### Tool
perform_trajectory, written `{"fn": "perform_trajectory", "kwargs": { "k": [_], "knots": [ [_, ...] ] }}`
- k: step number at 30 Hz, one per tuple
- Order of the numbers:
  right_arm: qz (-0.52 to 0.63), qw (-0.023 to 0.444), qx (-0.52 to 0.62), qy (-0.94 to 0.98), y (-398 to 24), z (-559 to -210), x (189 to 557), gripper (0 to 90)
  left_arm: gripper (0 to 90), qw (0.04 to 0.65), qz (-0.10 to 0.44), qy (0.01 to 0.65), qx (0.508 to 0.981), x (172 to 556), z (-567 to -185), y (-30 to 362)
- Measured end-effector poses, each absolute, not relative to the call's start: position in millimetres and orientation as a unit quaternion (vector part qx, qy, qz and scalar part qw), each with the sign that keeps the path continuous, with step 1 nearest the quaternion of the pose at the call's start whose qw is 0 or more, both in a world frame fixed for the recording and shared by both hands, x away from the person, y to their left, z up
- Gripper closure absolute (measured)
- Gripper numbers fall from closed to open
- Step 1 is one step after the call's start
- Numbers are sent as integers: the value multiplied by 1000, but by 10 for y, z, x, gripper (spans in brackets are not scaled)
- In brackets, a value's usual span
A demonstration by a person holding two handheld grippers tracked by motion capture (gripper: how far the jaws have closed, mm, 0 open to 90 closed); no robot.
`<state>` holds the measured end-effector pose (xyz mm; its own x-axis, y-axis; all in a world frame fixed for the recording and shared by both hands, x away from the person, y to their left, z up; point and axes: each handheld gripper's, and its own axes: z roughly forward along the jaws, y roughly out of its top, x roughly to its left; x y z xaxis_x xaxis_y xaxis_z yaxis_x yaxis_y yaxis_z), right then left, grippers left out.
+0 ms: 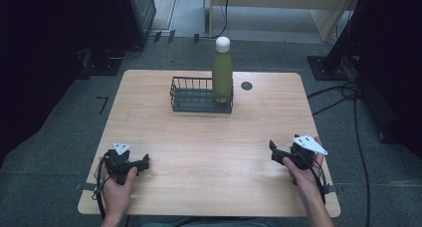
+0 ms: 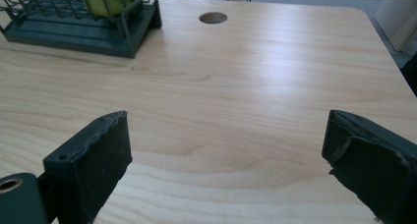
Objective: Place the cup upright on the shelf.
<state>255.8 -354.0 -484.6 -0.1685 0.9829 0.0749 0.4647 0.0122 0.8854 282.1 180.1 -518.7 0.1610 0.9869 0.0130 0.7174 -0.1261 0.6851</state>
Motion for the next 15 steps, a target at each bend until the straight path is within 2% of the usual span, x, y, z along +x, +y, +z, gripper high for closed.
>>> {"fn": "perform_trajectory", "kwargs": {
  "k": [15],
  "knots": [
    [386,303,602,630,-3859,-5111,2308,54,0,277,243,600,710,2821,-5187,1801]
  ]
}}
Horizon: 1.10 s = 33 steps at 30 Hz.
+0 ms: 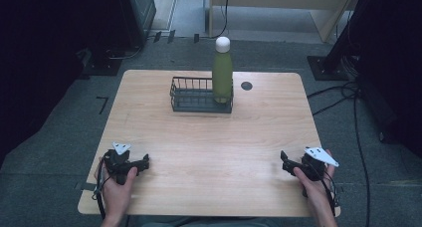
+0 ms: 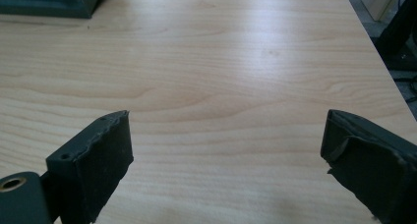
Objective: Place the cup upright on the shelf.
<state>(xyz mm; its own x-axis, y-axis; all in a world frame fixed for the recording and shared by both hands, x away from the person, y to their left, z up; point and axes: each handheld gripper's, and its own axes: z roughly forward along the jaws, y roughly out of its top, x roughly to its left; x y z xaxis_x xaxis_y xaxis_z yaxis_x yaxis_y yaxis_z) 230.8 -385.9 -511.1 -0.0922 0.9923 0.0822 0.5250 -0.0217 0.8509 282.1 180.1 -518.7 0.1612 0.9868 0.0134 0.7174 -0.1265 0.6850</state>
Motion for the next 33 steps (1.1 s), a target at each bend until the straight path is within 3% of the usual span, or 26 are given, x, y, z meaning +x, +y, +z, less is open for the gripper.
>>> {"fn": "perform_trajectory", "kwargs": {
  "k": [11,18,33],
  "knots": [
    [342,298,617,643,-3964,-5220,2199,56,0,277,243,600,710,2821,-5187,1801],
    [297,259,635,665,-4002,-5259,2204,51,0,277,243,601,709,2821,-5187,1800],
    [294,257,630,671,-4009,-5266,2181,28,0,277,243,601,710,2821,-5187,1801]
  ]
}}
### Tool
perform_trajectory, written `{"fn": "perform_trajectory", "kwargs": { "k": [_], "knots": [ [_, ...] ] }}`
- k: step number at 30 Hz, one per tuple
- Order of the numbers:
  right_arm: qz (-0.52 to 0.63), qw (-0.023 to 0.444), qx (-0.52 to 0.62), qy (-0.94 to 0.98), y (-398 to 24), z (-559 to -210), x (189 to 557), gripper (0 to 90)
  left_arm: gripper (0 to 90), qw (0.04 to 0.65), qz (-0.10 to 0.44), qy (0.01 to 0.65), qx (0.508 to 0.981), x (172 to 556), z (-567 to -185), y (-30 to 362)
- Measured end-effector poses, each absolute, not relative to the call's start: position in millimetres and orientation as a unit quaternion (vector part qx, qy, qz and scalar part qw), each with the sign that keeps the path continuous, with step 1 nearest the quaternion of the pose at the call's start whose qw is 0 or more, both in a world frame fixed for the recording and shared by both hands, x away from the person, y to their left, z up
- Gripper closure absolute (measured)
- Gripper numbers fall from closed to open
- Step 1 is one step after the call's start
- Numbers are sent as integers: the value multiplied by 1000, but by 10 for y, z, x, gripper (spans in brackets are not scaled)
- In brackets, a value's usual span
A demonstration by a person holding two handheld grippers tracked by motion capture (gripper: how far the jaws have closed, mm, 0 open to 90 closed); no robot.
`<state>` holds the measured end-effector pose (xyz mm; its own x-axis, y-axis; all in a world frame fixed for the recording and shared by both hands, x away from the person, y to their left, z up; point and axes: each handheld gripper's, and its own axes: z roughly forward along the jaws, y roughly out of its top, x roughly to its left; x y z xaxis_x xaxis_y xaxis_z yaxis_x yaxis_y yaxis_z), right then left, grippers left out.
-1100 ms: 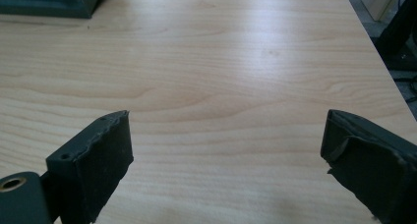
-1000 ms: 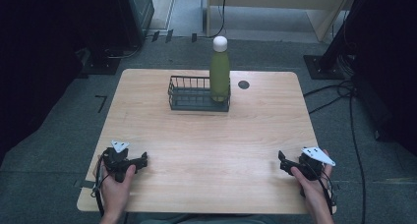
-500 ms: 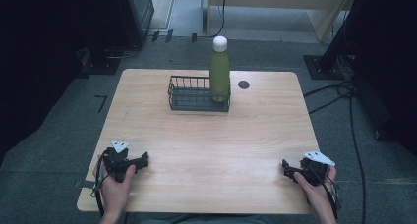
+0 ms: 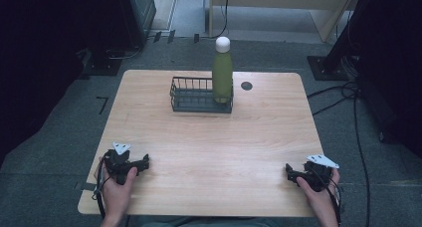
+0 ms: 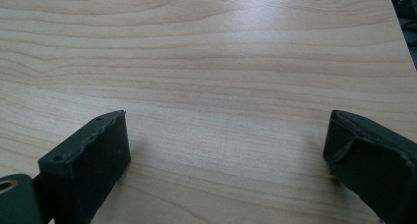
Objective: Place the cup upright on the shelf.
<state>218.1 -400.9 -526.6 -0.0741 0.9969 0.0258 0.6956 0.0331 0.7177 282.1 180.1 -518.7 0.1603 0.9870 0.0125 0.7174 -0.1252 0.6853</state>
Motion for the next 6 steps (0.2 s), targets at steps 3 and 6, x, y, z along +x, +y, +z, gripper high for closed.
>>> {"fn": "perform_trajectory", "kwargs": {
  "k": [3,6],
  "knots": [
    [293,256,632,670,-4007,-5266,2187,20,0,277,243,600,710,2821,-5187,1801],
    [292,255,632,671,-4009,-5266,2191,17,0,277,243,600,710,2821,-5187,1801]
  ]
}}
